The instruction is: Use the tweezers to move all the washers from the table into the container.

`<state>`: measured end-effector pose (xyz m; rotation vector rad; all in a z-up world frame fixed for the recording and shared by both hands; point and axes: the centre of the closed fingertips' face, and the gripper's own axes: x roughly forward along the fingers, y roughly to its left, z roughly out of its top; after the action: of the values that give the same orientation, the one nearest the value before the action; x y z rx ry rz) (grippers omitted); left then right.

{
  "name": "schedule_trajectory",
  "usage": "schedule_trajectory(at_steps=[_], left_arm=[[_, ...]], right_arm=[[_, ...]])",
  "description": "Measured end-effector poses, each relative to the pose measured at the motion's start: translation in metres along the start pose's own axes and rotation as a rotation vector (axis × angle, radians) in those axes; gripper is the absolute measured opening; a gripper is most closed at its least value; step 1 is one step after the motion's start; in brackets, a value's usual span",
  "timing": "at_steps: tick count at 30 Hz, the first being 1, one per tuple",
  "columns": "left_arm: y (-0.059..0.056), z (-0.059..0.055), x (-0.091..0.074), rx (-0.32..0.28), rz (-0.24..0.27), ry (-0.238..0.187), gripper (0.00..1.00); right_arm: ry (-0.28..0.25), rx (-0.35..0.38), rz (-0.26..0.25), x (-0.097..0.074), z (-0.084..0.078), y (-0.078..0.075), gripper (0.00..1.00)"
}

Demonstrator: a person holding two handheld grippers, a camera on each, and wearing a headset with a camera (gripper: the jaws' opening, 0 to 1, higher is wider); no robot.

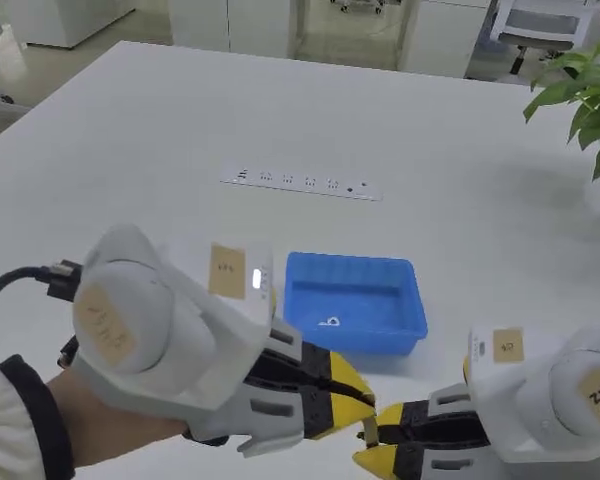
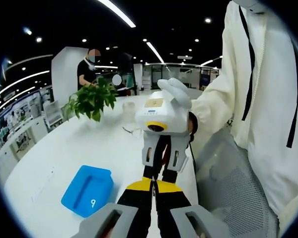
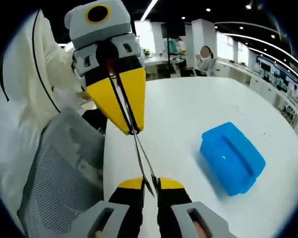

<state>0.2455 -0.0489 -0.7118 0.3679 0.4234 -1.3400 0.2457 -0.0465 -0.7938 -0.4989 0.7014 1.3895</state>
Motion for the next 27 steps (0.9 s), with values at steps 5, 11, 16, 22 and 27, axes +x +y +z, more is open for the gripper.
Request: schedule_trajectory(at_steps=[5,11,16,22,27], left_arm=[[0.004,-0.012,0.005,-0.023,-0.005,0.030,0.00],[0.005,-0.036,0.014,0.000,-0.011,0.100,0.00],[0.007,-0.062,0.022,0.042,-0.014,0.175,0.00],[0.014,-0.091,0.039,0.057,-0.016,0.230,0.00],[0.019,-0.111,0.053,0.036,-0.002,0.247,0.00]], right_arm=[[0.073,-0.074,-0.004,0.003,-0.012,-0.005,0.05],[0.145,-0.133,-0.008,0.009,-0.028,-0.011,0.04],[0.201,-0.176,-0.013,0.014,-0.042,-0.016,0.04],[0.264,-0.217,-0.038,0.023,-0.060,-0.027,0.04],[0.308,-0.257,-0.069,0.032,-0.075,-0.035,0.05]])
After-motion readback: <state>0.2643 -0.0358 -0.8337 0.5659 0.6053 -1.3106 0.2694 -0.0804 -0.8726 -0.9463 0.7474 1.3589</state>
